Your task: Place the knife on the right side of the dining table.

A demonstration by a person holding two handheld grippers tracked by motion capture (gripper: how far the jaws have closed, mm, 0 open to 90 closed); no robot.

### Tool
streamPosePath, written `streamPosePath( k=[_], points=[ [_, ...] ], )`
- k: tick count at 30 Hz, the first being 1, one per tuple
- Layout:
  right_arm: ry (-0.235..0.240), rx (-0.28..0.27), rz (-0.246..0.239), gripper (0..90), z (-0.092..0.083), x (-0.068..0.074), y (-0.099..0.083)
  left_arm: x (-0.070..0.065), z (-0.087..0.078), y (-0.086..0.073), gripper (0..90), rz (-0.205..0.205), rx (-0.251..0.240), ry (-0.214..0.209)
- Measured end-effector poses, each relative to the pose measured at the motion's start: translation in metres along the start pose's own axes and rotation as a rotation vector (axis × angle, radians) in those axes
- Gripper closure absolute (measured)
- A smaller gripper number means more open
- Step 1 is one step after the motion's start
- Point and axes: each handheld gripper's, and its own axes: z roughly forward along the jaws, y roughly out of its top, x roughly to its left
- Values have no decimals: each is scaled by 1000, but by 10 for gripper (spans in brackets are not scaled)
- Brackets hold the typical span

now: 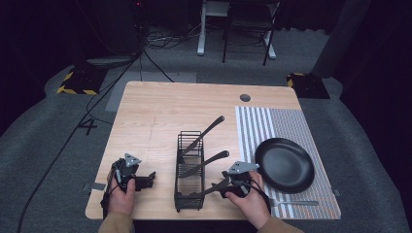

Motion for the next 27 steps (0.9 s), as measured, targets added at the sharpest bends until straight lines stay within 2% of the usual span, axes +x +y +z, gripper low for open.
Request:
streamPosePath(
  k=[2,7,8,13,17,20,21,22,27],
  points=[
    [-11,-4,-9,374,-8,-3,7,0,0,0,1,0,1,-1],
    [1,-13,-19,371,-22,-10,18,0,0,0,1,1,2,-3],
    [5,-13,-37,376,-27,-13,21,0,0,0,1,2,5,-2],
    [79,-11,-75,416,-41,-24,32,0,0,0,0,1,2,-3],
    [58,-15,-92,417,-54,-32,40,0,0,0,1,1,2,-3],
    [60,-15,-94,475,-71,-44,54,1,0,1,0,10,4,-12],
    [60,-15,-94,475,-71,-44,54,1,0,1,0,10,4,-12],
    [66,-12,-108,483,-78,-48,64,2,0,1,0,15,6,-14],
    [103,-20,-137,487,-91,-59,91,1,1,1,0,13,4,-14]
  ],
)
